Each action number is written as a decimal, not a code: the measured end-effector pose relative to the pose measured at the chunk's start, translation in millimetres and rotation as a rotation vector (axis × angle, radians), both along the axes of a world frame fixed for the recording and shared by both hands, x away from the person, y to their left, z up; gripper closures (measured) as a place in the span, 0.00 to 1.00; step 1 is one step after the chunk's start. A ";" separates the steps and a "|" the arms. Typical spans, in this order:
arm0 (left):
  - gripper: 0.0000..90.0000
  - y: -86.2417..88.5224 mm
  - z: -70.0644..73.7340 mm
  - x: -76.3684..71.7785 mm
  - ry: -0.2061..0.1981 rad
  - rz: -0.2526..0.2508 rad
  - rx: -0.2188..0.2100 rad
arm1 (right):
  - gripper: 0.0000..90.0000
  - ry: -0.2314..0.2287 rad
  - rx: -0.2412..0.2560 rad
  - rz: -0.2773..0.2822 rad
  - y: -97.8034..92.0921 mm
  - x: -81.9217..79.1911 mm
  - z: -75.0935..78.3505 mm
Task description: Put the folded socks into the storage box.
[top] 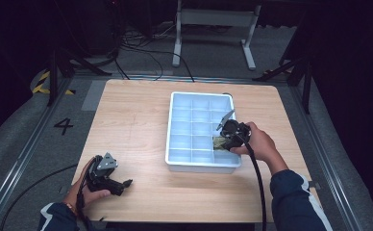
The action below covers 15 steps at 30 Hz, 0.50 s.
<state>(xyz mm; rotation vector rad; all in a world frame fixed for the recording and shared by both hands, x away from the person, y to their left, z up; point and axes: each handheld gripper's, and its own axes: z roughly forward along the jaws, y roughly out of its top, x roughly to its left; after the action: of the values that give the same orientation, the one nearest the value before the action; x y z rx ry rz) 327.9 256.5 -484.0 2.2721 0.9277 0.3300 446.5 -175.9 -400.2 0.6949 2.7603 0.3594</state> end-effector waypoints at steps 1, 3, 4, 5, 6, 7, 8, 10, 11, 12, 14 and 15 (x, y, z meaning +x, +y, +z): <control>0.00 0.0 0.0 0.0 0.000 0.000 0.000 | 0.66 -0.005 0.010 0.005 -1.8 -1.3 2.6; 0.00 0.0 0.0 0.0 0.000 0.000 0.000 | 0.70 -0.003 0.018 0.007 -2.9 -2.2 3.5; 0.00 0.0 0.0 0.0 0.000 0.000 0.000 | 0.70 -0.003 0.018 0.007 -2.9 -2.2 3.5; 0.00 0.0 0.0 -0.1 0.001 0.000 0.000 | 0.77 0.000 0.023 0.020 -3.3 -3.6 3.9; 0.00 0.0 0.0 0.0 0.000 0.000 0.000 | 0.77 0.000 0.023 0.020 -3.3 -3.6 3.9; 0.00 0.0 0.0 0.0 0.001 0.000 -0.001 | 0.80 0.006 0.021 0.028 -2.9 -4.1 3.3; 0.00 0.0 0.0 -0.1 0.002 0.000 0.000 | 0.80 0.006 0.021 0.028 -2.9 -4.1 3.3; 0.00 0.0 0.0 -0.1 0.002 0.001 0.000 | 0.81 0.012 0.016 0.032 -2.5 -3.5 1.9; 0.00 0.0 0.0 -0.1 0.001 0.001 0.000 | 0.81 0.019 0.010 0.024 -1.5 -3.0 -0.1; 0.00 0.0 0.0 0.0 0.000 0.000 0.000 | 0.81 0.019 0.010 0.024 -1.5 -3.0 -0.1; 0.00 0.0 0.0 -0.1 0.001 0.000 -0.001 | 0.81 0.018 0.007 0.026 -1.1 -2.5 -1.4; 0.00 0.0 0.0 0.0 0.000 0.000 0.000 | 0.81 0.017 0.008 0.024 -1.2 -2.5 -1.3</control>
<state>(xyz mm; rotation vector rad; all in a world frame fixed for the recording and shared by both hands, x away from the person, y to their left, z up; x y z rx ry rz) 327.9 256.5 -484.0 2.2723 0.9271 0.3306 444.0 -177.0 -401.5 0.6697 2.7876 0.3707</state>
